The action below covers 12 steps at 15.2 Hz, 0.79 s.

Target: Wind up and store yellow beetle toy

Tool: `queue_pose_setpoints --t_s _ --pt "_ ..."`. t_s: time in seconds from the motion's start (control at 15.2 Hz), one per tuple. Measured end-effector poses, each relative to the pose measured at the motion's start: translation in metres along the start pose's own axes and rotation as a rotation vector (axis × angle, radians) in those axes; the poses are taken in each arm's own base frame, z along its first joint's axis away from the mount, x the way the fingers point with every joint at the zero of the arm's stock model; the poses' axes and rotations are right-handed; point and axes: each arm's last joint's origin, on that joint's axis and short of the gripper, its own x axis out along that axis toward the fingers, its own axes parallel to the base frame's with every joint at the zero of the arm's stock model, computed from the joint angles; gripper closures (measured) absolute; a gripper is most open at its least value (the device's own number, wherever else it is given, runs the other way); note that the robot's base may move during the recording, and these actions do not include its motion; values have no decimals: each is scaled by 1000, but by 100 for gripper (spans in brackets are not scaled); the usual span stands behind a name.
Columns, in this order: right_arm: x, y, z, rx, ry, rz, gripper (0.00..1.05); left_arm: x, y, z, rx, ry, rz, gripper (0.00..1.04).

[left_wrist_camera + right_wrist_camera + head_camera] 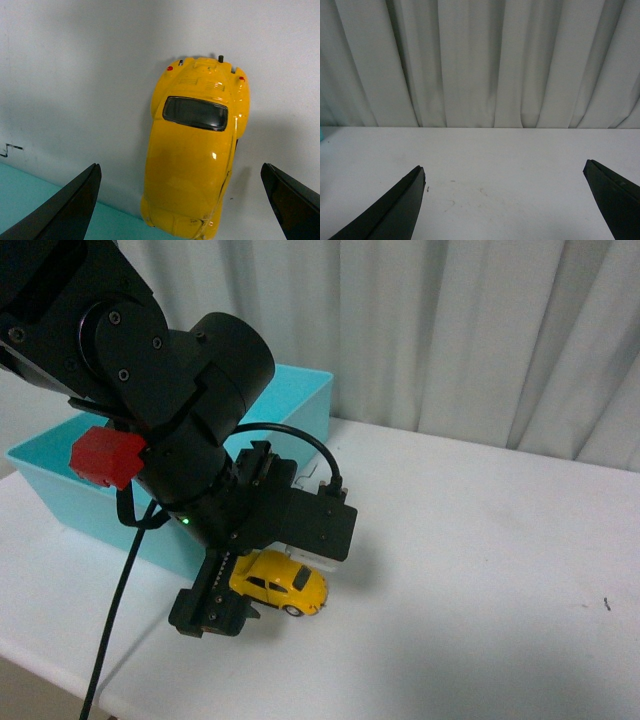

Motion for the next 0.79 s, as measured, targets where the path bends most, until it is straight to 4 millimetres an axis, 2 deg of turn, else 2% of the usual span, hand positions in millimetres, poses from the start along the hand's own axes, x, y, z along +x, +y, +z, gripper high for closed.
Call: queue_pose_setpoints --t_s 0.13,0.33,0.46,0.53,0.59,0.66,0.79 --pt "0 0 0 0 0 0 7 4 -1 1 5 3 -3 9" --pt "0 0 0 0 0 0 7 9 -2 3 8 2 -8 53" --pt "0 0 0 0 0 0 7 7 -1 4 -24 -33 -5 64" --pt "0 0 0 0 0 0 7 -24 -1 16 -143 -282 -54 64" --pt "0 0 0 0 0 0 7 -105 38 15 -267 -698 185 64" --pt "0 0 0 0 0 0 7 -129 94 -29 -600 -677 549 64" --pt "0 0 0 0 0 0 7 -122 101 -38 -675 -621 588 64"
